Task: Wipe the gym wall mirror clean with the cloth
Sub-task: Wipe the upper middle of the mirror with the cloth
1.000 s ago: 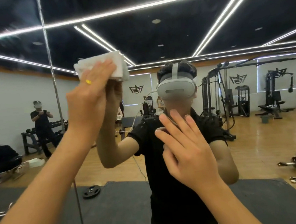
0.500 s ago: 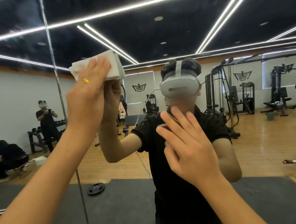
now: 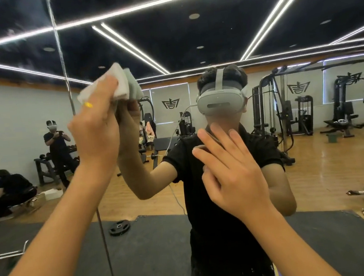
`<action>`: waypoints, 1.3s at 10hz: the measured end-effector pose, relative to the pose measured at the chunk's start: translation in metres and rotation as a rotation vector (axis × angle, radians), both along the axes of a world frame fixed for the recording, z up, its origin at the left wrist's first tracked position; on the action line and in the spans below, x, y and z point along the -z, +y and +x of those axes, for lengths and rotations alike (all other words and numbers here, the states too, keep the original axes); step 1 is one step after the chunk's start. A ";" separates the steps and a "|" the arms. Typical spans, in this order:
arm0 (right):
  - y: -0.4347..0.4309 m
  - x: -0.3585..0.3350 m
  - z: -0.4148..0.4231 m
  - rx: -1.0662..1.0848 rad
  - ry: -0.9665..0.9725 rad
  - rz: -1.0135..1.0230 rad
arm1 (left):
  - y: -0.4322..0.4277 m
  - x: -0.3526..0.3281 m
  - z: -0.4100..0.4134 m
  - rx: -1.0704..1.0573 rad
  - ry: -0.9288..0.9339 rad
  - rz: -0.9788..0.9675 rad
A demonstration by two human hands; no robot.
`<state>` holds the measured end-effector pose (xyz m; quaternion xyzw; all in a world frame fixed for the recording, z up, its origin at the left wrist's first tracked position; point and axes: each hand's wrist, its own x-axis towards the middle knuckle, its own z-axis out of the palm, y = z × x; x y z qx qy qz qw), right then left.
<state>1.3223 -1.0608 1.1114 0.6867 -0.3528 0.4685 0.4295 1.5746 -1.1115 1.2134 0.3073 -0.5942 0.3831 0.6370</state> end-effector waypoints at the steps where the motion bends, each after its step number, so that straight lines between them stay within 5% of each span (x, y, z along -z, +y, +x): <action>1: 0.001 0.000 0.001 0.002 -0.003 -0.002 | -0.001 0.036 0.007 -0.024 -0.072 0.001; 2: 0.000 0.000 0.000 0.004 0.000 -0.013 | -0.003 0.033 0.018 -0.034 -0.137 -0.014; 4: 0.001 0.000 0.002 -0.019 -0.004 -0.027 | 0.002 -0.009 0.018 -0.092 0.054 -0.011; 8: 0.001 0.001 0.003 0.004 -0.004 -0.031 | -0.011 0.027 0.025 0.005 -0.222 -0.083; 11: -0.002 0.002 0.002 0.033 -0.007 -0.030 | -0.019 -0.022 0.015 0.189 -0.065 -0.056; 13: -0.001 0.000 0.002 0.043 0.004 -0.040 | -0.011 0.026 0.017 0.219 -0.164 -0.065</action>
